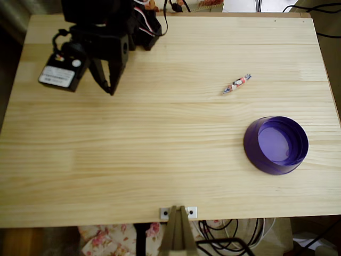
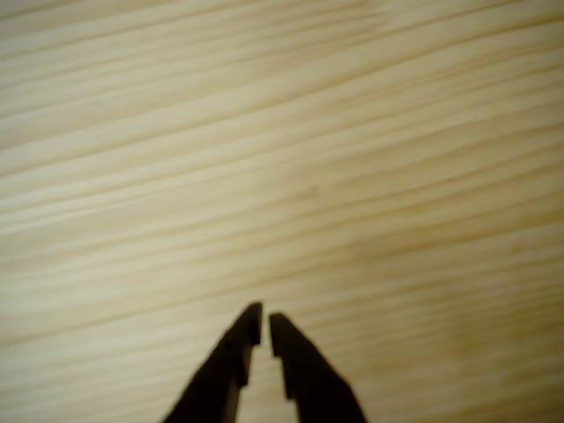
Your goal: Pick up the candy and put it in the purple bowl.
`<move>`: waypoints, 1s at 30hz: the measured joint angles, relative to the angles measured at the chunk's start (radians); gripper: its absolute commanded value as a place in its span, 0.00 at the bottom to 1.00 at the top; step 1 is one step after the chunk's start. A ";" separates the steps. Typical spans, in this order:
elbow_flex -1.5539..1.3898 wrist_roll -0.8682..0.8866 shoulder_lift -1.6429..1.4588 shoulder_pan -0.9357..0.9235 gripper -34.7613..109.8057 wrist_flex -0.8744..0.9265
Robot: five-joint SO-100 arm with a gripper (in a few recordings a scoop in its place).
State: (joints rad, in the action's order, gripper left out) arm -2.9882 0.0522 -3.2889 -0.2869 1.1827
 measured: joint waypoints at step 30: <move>0.000 -0.048 0.000 0.043 0.24 0.000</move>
State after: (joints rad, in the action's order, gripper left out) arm -2.9882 0.0046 -3.2889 -0.2439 1.1827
